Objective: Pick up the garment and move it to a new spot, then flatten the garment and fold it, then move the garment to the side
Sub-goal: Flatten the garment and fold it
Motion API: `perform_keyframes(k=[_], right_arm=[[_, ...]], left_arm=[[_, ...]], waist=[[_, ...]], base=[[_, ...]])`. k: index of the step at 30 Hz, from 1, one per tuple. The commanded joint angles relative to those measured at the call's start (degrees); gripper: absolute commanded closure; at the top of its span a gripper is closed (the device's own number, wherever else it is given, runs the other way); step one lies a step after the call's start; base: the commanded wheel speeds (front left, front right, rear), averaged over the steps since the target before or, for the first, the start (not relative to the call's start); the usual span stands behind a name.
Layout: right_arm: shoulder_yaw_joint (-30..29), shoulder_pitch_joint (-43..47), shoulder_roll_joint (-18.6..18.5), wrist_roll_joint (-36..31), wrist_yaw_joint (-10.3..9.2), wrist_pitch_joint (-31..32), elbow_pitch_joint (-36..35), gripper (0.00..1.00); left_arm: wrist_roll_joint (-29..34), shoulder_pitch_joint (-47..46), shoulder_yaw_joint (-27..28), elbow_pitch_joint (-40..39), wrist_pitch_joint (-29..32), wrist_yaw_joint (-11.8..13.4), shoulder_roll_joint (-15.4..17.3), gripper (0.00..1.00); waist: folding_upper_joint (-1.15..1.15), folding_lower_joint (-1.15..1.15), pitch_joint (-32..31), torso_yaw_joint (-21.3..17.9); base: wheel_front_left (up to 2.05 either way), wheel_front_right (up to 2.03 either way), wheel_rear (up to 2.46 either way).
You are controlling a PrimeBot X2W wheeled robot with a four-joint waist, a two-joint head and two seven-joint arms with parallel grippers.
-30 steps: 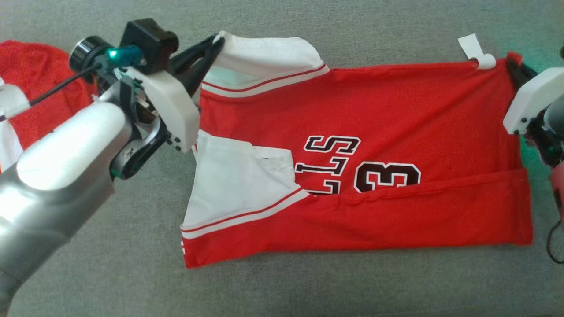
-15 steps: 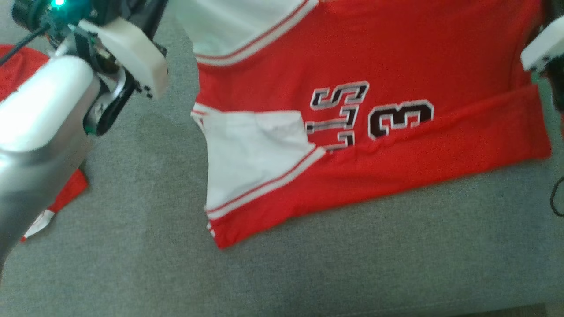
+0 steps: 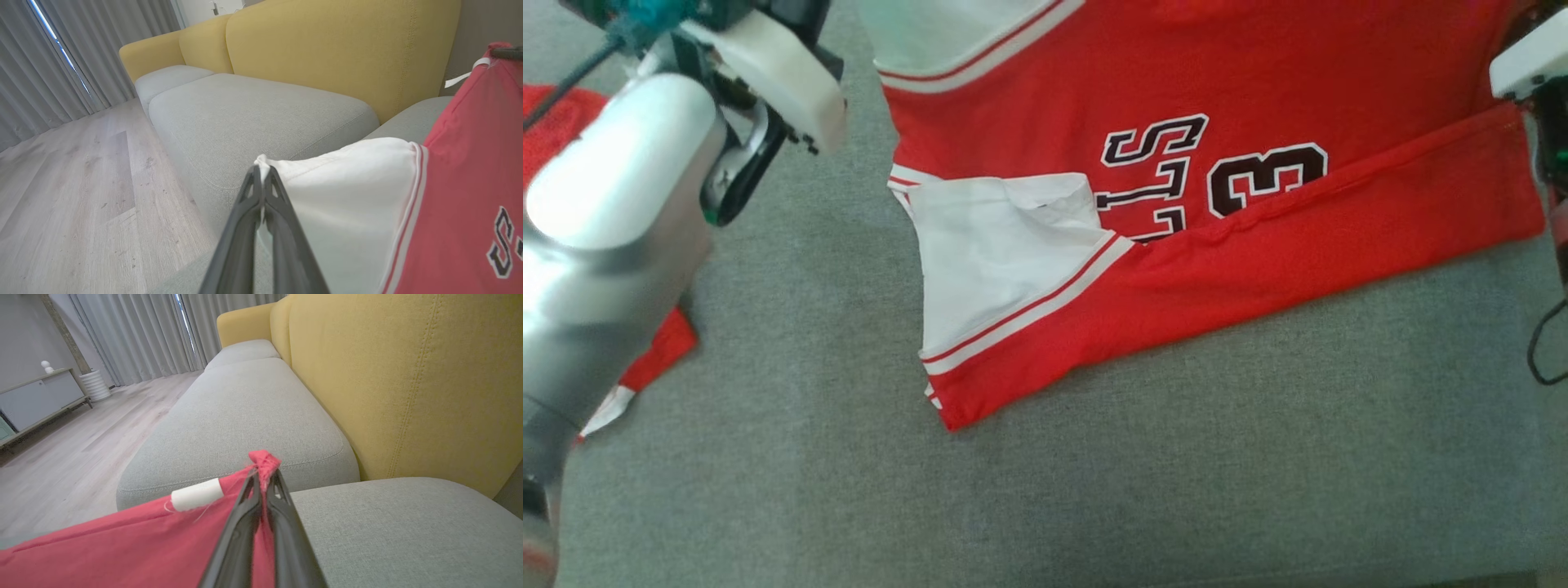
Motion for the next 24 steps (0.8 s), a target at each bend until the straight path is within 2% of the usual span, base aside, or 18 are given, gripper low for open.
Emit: perform_keyframes(k=[1, 8, 16, 24], right_arm=[[0.9, 1.6, -0.8, 1.0, -0.05, -0.4, -1.3, 1.00], [3.3, 6.7, -3.2, 5.2, -0.05, 2.4, -0.9, 1.00], [6.7, 12.2, -7.0, 9.1, -0.05, 8.6, 0.0, 1.00], [9.6, 15.4, -10.3, 10.8, -0.05, 14.9, 1.0, 1.00]], left_arm=[[0.4, -1.2, 1.8, -1.0, -0.6, -0.2, 2.2, 1.00], [-1.6, 4.4, 0.1, -5.7, 0.5, -1.4, 4.4, 1.00], [-6.4, 13.0, -2.6, -17.6, 6.5, -1.7, 8.5, 1.00], [-8.9, 18.5, -6.1, -29.9, 13.4, -0.3, 13.1, 1.00]], waist=[[0.00, 0.00, -0.8, 0.4], [0.00, 0.00, -3.9, 1.5], [0.00, 0.00, -7.7, 2.7], [0.00, 0.00, -9.6, 2.8]], base=[[0.00, 0.00, 0.00], [0.00, 0.00, 0.00], [0.00, 0.00, 0.00], [0.00, 0.00, 0.00]])
